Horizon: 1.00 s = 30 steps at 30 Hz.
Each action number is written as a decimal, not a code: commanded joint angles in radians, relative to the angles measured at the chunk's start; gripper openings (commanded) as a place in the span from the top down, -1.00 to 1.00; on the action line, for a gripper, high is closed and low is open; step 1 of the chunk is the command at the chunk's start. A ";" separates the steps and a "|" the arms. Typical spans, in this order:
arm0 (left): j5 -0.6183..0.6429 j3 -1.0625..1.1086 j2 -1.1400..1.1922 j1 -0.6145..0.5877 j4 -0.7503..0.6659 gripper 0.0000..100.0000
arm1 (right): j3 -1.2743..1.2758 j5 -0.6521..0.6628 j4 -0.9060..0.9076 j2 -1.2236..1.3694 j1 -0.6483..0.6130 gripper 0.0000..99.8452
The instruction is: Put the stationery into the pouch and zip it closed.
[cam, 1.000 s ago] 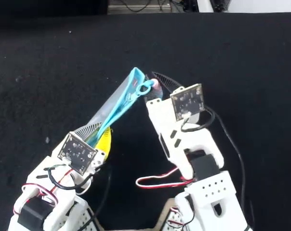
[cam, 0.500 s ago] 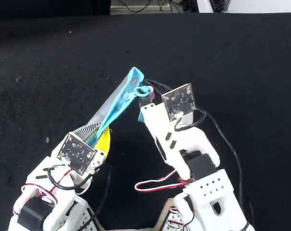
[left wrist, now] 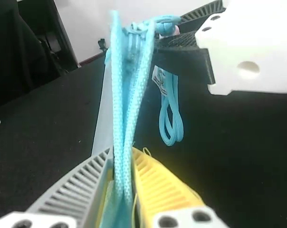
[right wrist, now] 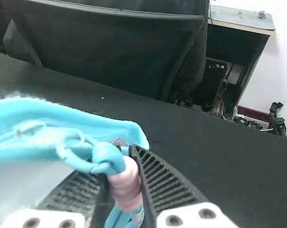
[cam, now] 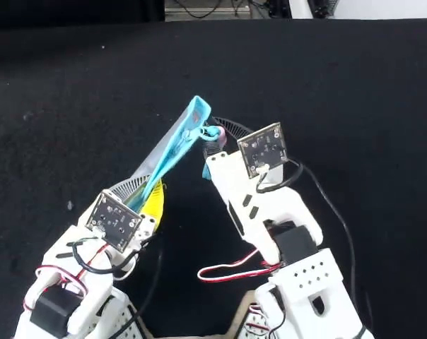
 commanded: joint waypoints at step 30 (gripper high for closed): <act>0.015 0.008 -0.021 0.085 -0.097 0.94 | 0.094 0.002 0.106 -0.297 -0.132 0.98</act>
